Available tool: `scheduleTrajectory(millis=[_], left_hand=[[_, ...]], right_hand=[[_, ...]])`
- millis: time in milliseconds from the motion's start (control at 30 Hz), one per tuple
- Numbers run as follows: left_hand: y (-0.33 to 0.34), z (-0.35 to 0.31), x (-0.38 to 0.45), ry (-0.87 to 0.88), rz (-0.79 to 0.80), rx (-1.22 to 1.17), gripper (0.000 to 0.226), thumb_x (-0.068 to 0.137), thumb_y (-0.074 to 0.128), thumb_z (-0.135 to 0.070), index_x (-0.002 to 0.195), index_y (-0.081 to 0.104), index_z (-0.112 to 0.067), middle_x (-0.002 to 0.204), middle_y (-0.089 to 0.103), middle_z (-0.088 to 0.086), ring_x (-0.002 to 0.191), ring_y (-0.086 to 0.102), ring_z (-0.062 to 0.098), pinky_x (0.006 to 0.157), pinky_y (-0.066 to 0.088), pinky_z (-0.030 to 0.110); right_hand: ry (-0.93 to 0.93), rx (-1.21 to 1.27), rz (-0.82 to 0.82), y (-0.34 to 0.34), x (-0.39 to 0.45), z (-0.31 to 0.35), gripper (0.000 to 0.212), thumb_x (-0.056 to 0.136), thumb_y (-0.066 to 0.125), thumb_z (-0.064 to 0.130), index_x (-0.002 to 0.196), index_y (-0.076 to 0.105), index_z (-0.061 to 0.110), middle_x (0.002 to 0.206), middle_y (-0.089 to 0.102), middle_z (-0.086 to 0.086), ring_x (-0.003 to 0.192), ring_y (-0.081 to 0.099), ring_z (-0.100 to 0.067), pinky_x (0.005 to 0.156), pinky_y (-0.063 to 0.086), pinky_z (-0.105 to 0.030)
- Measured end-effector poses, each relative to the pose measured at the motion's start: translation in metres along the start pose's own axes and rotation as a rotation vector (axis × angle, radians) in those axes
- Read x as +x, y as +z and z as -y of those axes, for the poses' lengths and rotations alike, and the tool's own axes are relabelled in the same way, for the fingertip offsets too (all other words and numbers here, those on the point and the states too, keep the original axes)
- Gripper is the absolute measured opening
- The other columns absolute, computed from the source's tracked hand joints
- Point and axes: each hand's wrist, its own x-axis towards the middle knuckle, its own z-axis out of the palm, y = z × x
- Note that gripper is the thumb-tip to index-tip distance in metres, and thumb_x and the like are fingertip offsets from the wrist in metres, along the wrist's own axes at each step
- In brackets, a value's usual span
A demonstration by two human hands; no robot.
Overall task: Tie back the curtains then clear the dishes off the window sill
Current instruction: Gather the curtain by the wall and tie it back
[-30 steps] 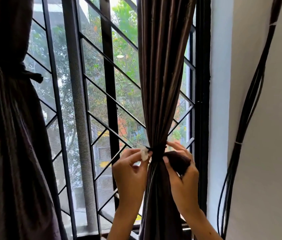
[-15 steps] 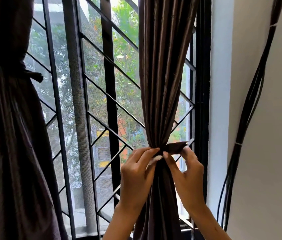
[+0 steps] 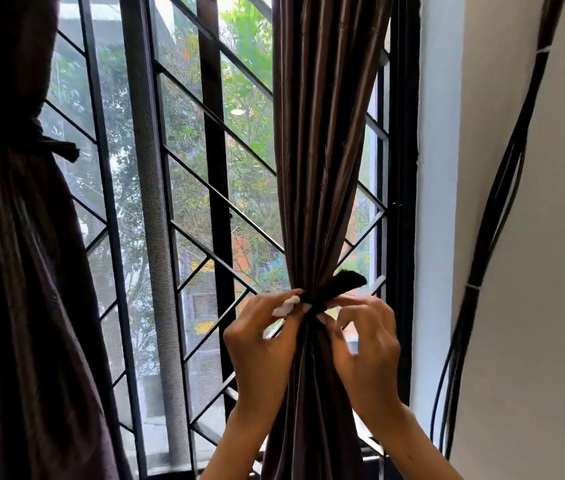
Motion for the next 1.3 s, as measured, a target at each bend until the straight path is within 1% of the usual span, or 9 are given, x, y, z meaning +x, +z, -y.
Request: scheduleTrajectory(millis=[133,367,567,667,767,900,1100,1200,1300], left_hand=[[0.000,-0.005,0.004,-0.293,0.002,-0.206,0.014,0.072,0.078,-0.010,0.085,0.074,-0.010,0.081,0.073,0.004,0.080,0.070,0.018,0.071,0.054,0.022],[-0.006,-0.011,0.014,-0.236,0.167,-0.170,0.013,0.073,0.079,-0.017,0.083,0.074,-0.011,0.076,0.071,0.003,0.075,0.069,0.012,0.070,0.056,0.025],[-0.007,-0.001,0.015,0.198,0.182,0.132,0.016,0.077,0.074,-0.027,0.082,0.071,-0.012,0.079,0.064,-0.004,0.072,0.062,0.011,0.067,0.052,0.028],[-0.005,-0.001,0.012,0.428,0.171,0.256,0.014,0.083,0.072,-0.020,0.086,0.069,-0.007,0.101,0.059,0.000,0.092,0.059,0.017,0.079,0.049,0.025],[-0.007,-0.001,0.020,0.662,0.266,0.327,0.013,0.086,0.069,-0.015,0.084,0.066,-0.002,0.127,0.055,0.011,0.120,0.053,0.024,0.097,0.046,0.031],[-0.006,0.000,0.033,0.852,0.394,0.388,0.018,0.091,0.063,-0.018,0.079,0.062,-0.004,0.124,0.062,0.016,0.125,0.052,0.025,0.097,0.048,0.037],[-0.003,-0.003,0.035,0.757,0.363,0.320,0.025,0.095,0.057,-0.024,0.075,0.050,-0.011,0.117,0.067,0.008,0.125,0.053,0.018,0.091,0.051,0.035],[-0.002,-0.002,0.034,0.651,0.336,0.263,0.031,0.095,0.056,-0.023,0.073,0.062,-0.002,0.115,0.068,0.004,0.123,0.055,0.015,0.094,0.049,0.035],[-0.001,-0.003,0.031,0.547,0.342,0.187,0.017,0.092,0.058,-0.019,0.085,0.064,-0.004,0.118,0.067,0.002,0.123,0.055,0.013,0.097,0.047,0.036]], right_hand=[[-0.136,-0.097,0.116,-0.003,0.003,-0.001,0.024,0.098,0.049,0.016,0.120,0.056,0.018,0.099,0.064,-0.003,0.100,0.057,-0.018,0.099,0.040,-0.042],[-0.211,-0.230,0.181,-0.011,0.019,-0.003,0.039,0.087,0.067,0.021,0.125,0.060,0.015,0.098,0.068,-0.001,0.098,0.059,-0.014,0.096,0.039,-0.036],[-0.180,-0.292,0.150,-0.008,0.012,-0.002,0.033,0.090,0.060,0.016,0.121,0.063,0.008,0.092,0.065,-0.007,0.093,0.057,-0.018,0.100,0.037,-0.049],[-0.147,-0.261,0.091,-0.012,0.016,0.003,0.027,0.087,0.063,0.016,0.112,0.069,0.008,0.104,0.061,-0.009,0.103,0.051,-0.019,0.091,0.041,-0.047],[-0.209,-0.318,0.105,-0.018,0.019,0.000,0.024,0.088,0.063,0.018,0.110,0.070,0.012,0.134,0.053,-0.005,0.128,0.043,-0.018,0.100,0.035,-0.044],[-0.280,-0.352,0.152,-0.028,0.018,-0.008,0.022,0.089,0.059,0.011,0.106,0.071,0.009,0.129,0.056,0.004,0.128,0.047,-0.017,0.107,0.029,-0.043],[-0.030,-0.019,0.160,-0.033,0.024,0.000,0.020,0.086,0.056,0.009,0.104,0.050,0.015,0.099,0.069,-0.004,0.095,0.064,-0.017,0.090,0.047,-0.020],[0.137,0.231,0.182,-0.036,0.031,0.008,0.041,0.083,0.060,0.000,0.112,0.040,0.021,0.105,0.059,0.002,0.093,0.062,-0.016,0.081,0.050,-0.027],[0.136,0.342,0.223,-0.043,0.041,0.013,0.052,0.079,0.062,-0.005,0.115,0.037,0.023,0.115,0.048,0.001,0.091,0.058,-0.018,0.081,0.046,-0.025]])
